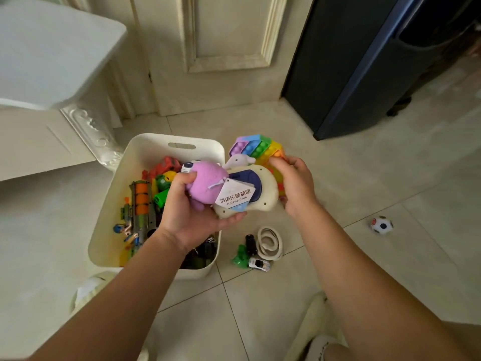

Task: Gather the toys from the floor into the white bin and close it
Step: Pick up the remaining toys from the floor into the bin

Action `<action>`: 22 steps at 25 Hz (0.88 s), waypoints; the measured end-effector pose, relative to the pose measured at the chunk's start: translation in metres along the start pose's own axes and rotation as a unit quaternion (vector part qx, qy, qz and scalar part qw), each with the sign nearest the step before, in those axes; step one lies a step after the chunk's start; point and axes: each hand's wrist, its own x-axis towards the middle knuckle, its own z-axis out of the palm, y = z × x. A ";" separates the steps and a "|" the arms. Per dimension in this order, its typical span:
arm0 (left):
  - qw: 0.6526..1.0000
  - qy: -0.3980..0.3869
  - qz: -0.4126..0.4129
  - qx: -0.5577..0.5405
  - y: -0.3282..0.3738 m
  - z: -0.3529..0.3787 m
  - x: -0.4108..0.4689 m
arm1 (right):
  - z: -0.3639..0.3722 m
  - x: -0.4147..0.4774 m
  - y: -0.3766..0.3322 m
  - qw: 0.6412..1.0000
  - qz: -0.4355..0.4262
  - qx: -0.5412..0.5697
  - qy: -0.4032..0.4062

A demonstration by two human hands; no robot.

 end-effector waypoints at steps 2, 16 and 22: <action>0.999 -0.001 0.042 -0.018 0.022 -0.013 -0.010 | 0.027 -0.003 -0.003 0.999 0.017 0.038 -0.028; 0.969 0.087 0.211 -0.098 0.103 -0.103 -0.051 | 0.178 -0.010 0.059 0.953 0.270 0.041 -0.133; 0.967 0.109 0.194 -0.121 0.098 -0.120 -0.053 | 0.209 -0.003 0.052 0.949 0.263 0.031 -0.173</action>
